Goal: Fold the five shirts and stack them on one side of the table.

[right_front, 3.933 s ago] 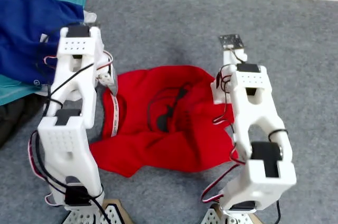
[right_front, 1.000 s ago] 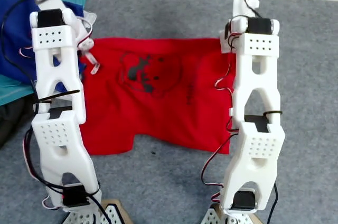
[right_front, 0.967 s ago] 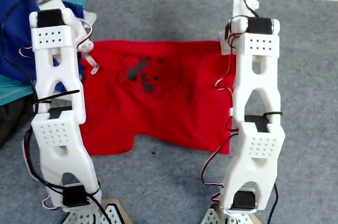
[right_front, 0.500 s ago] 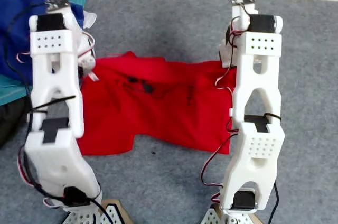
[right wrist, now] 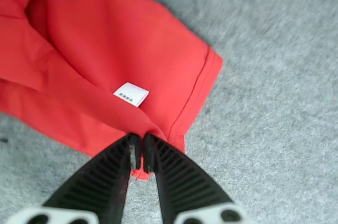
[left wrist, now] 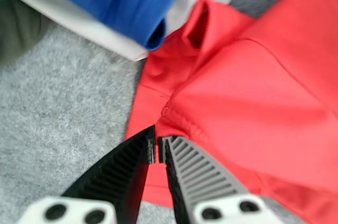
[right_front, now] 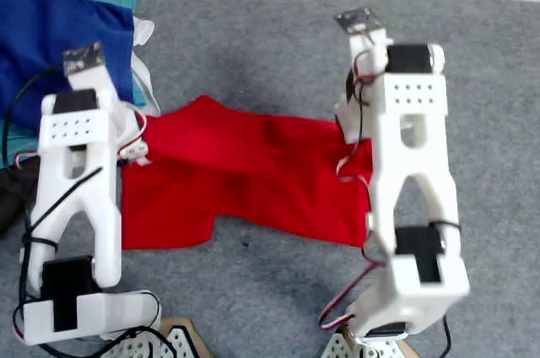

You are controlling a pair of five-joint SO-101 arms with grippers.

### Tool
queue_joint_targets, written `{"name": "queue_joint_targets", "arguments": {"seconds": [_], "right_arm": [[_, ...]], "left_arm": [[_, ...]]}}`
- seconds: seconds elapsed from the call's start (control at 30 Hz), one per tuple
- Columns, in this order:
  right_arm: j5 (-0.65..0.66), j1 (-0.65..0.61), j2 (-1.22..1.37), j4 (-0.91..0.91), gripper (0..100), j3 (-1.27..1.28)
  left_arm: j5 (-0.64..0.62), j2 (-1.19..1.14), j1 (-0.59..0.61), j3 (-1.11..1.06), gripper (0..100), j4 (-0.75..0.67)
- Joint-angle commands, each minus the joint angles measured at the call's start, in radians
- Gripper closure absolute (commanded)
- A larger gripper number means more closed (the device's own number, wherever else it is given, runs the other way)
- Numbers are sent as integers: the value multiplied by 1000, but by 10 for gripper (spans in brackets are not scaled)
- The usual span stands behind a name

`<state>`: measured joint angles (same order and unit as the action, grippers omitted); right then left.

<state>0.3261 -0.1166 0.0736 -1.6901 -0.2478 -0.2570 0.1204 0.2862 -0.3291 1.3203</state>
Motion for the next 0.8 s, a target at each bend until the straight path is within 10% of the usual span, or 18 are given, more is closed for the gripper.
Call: {"name": "queue_joint_targets", "arguments": {"seconds": [0.0, 0.37, 0.77], "right_arm": [[49, -1, -185, 134, 992, 294], [192, 54, -469, 456, 992, 926], [229, 97, -479, 545, 957, 1069]], "left_arm": [[11, 51, 58, -105, 993, -106], [101, 47, 128, -199, 993, -173], [98, 51, 173, -286, 915, -281]]}}
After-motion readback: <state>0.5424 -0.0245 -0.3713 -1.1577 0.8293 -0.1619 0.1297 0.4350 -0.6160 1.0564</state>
